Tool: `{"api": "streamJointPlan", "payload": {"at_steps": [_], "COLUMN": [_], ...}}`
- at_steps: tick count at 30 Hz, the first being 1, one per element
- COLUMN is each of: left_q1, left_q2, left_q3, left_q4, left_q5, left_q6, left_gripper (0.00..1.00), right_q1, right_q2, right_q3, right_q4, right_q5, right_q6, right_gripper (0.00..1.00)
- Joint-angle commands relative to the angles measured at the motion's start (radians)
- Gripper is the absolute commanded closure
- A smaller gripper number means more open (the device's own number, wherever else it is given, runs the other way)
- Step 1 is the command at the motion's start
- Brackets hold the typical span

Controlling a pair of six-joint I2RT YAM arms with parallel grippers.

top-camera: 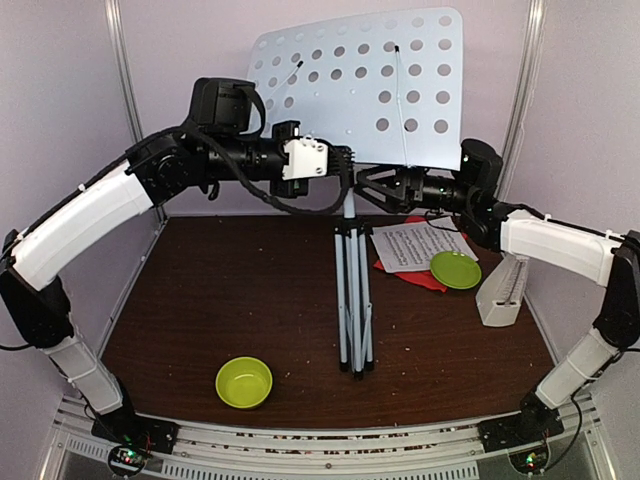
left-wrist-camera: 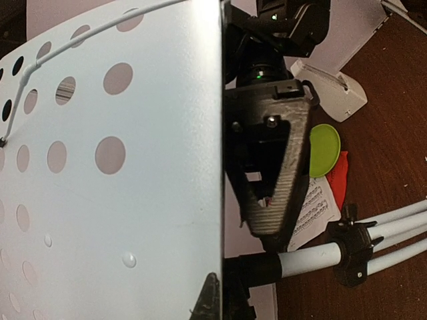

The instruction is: Set up the instrument practice props

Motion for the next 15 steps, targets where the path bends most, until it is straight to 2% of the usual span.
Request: {"api": "streamJointPlan", "payload": {"at_steps": [1, 8, 15], "left_q1": [-0.003, -0.003, -0.005], "left_q2": [-0.135, -0.168, -0.202], "left_q3": [0.019, -0.023, -0.042], "left_q4": [0.406, 0.446, 0.45], "left_q5": [0.001, 0.055, 0.094], "left_q6": [0.05, 0.004, -0.018], "left_gripper": [1.0, 1.0, 1.0], "right_q1": [0.029, 0.064, 0.068], "right_q2": [-0.058, -0.064, -0.045], "right_q3": [-0.032, 0.005, -0.008], "right_q4": [-0.072, -0.253, -0.198], "right_q5": [-0.029, 0.013, 0.069], "right_q6": [-0.099, -0.279, -0.298], "right_gripper": [0.28, 0.37, 0.44]}}
